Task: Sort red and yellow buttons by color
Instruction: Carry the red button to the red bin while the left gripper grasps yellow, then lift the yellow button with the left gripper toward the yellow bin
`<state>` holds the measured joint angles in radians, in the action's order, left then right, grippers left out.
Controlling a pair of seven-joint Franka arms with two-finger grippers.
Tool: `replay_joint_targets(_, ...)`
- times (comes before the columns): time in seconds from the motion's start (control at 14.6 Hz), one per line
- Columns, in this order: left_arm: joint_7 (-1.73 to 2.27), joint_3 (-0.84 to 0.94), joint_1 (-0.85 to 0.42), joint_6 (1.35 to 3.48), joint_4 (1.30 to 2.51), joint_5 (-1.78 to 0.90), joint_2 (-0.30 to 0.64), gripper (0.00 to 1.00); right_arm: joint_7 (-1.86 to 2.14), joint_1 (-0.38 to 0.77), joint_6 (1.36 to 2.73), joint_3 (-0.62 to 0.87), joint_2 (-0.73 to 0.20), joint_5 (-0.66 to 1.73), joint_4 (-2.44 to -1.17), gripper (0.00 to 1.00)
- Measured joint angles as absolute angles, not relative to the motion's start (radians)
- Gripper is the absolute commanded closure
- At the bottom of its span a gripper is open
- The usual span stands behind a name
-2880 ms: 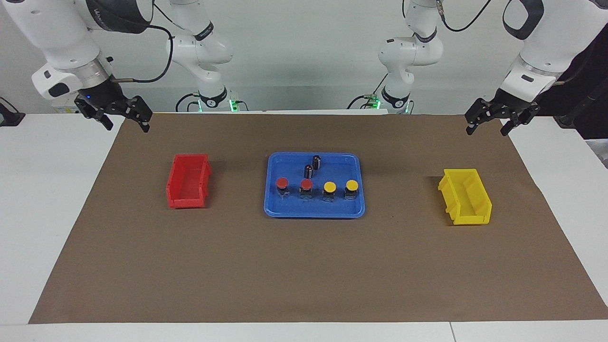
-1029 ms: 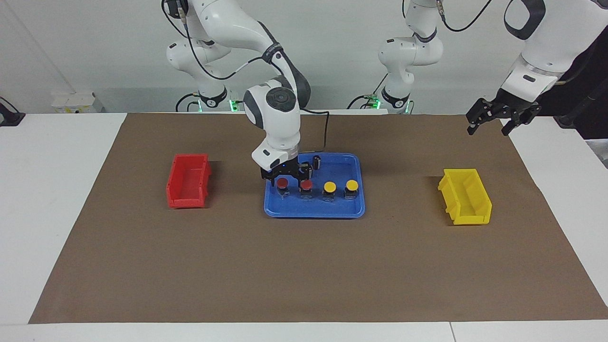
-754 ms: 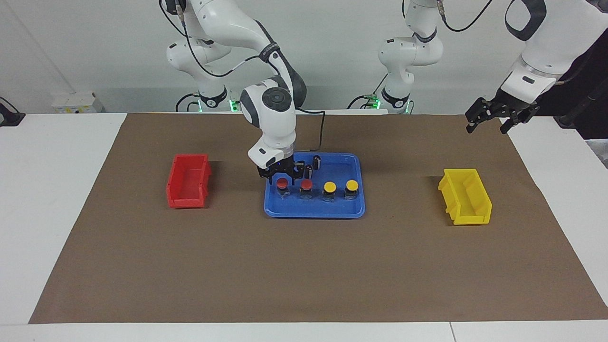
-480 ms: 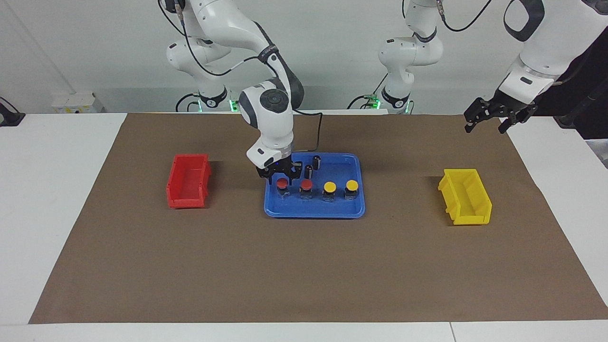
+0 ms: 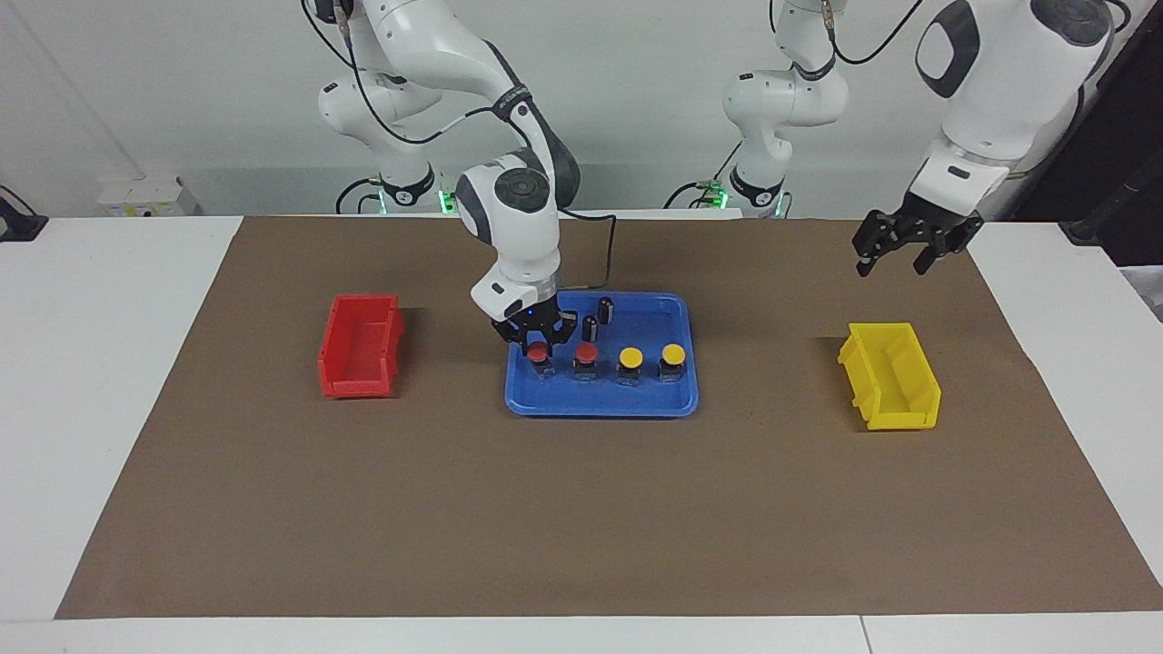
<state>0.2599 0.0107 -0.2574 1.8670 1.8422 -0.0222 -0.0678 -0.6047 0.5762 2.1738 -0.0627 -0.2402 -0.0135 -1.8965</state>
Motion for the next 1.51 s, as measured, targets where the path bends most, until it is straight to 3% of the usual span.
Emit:
replay_joint_targets(0.27,0.503,0.02,-0.467,2.058,1.942,-0.022,0.001,0.28,-0.386,0.418,1.938,-0.071,-0.129,-0.016,-1.81,0.79)
replay_joint_targets(0.55,0.563,0.02,-0.522,2.178,1.957,-0.022,0.114,0.28,-0.06,0.18,1.902,-0.079,0.075,-0.014,-2.001,0.79)
replay_joint_targets(0.75,0.578,0.02,-0.522,2.251,1.98,-0.022,0.169,0.28,0.062,0.097,1.98,-0.078,0.145,-0.014,-2.147,0.79)
replay_joint_targets(1.1,0.602,0.02,-0.557,2.294,2.023,-0.022,0.181,0.28,0.115,0.049,2.099,-0.076,0.169,-0.014,-2.281,0.79)
replay_joint_targets(1.17,0.605,0.02,-0.56,2.301,2.026,-0.022,0.181,0.33,0.115,0.049,2.126,-0.074,0.17,-0.014,-2.301,0.79)
replay_joint_targets(1.37,0.61,0.017,-0.56,2.306,2.033,-0.022,0.181,0.37,0.115,0.049,2.258,-0.071,0.168,-0.014,-2.394,0.78)
replay_joint_targets(1.44,0.612,0.015,-0.559,2.307,2.036,-0.022,0.182,0.75,0.113,0.05,2.294,-0.07,0.163,-0.014,-2.421,0.77)
replay_joint_targets(1.51,0.614,0.012,-0.559,2.307,2.038,-0.022,0.182,0.92,0.108,0.052,2.319,-0.069,0.157,-0.014,-2.438,0.75)
